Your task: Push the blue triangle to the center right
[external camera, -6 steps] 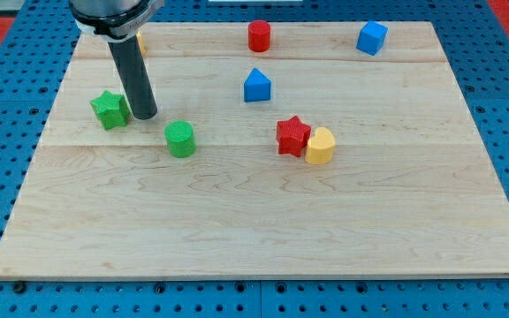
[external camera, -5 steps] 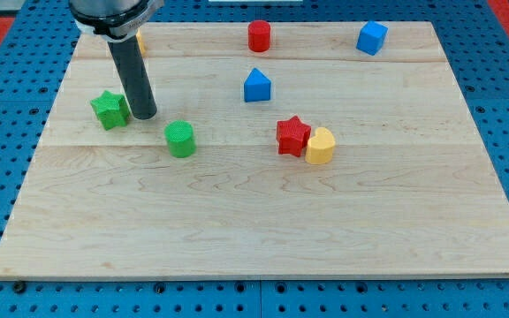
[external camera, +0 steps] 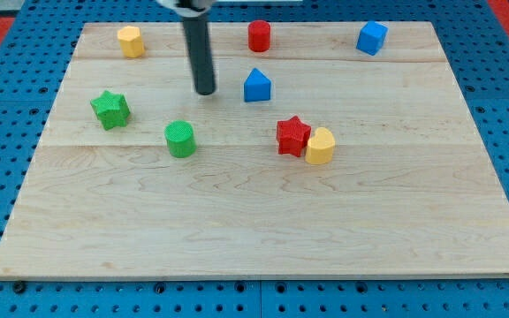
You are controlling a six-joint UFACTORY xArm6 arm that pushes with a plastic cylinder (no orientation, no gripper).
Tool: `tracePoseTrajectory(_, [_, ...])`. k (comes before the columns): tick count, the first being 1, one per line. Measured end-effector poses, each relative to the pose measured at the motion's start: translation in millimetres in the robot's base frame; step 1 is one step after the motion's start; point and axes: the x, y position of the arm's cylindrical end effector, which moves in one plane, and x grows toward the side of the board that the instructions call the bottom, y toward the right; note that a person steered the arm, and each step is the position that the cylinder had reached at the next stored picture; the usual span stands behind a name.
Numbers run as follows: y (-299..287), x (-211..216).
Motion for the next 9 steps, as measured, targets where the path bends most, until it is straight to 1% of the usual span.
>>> tracePoseTrajectory(1, [46.7,0.0])
tracePoseTrajectory(2, [53.3,-3.4])
tracePoseTrajectory(3, [121.6,7.0])
tracePoseTrajectory(4, [125.2,-6.6])
tracePoseTrajectory(6, [182.2,-4.6])
tracePoseTrajectory(8, [181.9,-4.8])
tracePoseTrajectory(9, [197.3,-3.1])
